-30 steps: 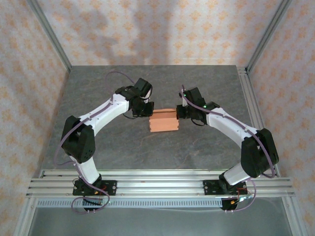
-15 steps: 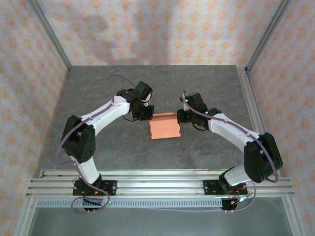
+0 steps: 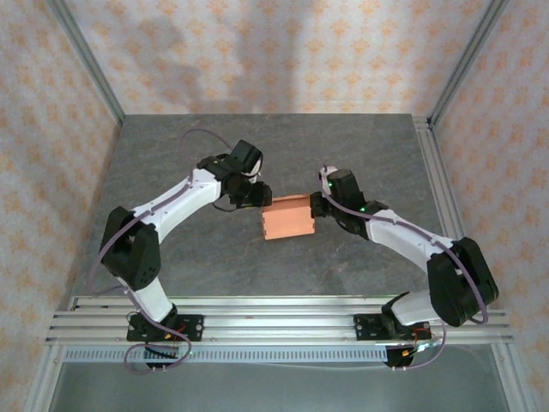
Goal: Fold the paper box
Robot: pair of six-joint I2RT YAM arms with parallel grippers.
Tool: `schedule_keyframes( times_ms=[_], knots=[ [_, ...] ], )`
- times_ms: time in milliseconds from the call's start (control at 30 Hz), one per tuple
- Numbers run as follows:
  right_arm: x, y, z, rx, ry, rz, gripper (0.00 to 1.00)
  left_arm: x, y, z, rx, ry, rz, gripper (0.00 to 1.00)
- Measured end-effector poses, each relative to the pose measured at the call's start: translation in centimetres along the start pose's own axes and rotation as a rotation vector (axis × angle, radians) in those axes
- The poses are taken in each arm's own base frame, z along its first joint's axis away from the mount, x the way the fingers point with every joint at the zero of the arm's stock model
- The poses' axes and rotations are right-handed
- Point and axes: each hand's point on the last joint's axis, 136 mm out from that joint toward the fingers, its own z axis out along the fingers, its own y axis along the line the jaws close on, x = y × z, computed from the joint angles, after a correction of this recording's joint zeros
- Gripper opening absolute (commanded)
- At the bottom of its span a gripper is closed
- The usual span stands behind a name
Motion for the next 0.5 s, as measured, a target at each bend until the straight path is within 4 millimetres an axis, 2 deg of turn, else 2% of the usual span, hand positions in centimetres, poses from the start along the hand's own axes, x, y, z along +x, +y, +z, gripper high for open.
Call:
schedule_keyframes(
  times_ms=[33, 100, 133, 300, 500],
  knots=[
    [-0.1, 0.0, 0.0, 0.000, -0.010, -0.004, 0.00, -0.2, -0.2, -0.3, 0.010, -0.017, 0.005, 0.68],
    [-0.1, 0.0, -0.1, -0.004, -0.029, -0.014, 0.00, -0.5, -0.5, -1.2, 0.033, -0.058, 0.012, 0.73],
    [-0.2, 0.0, -0.1, -0.005, -0.039, -0.017, 0.00, -0.6, -0.6, -1.5, 0.040, -0.073, 0.012, 0.83],
    [-0.5, -0.2, -0.4, -0.008, -0.107, -0.029, 0.00, -1.8, -1.5, -3.3, 0.084, -0.164, 0.024, 0.87],
    [-0.9, -0.4, -0.3, -0.009, -0.187, -0.057, 0.00, -2.5, -1.6, -3.3, 0.086, -0.204, 0.023, 0.87]
  ],
)
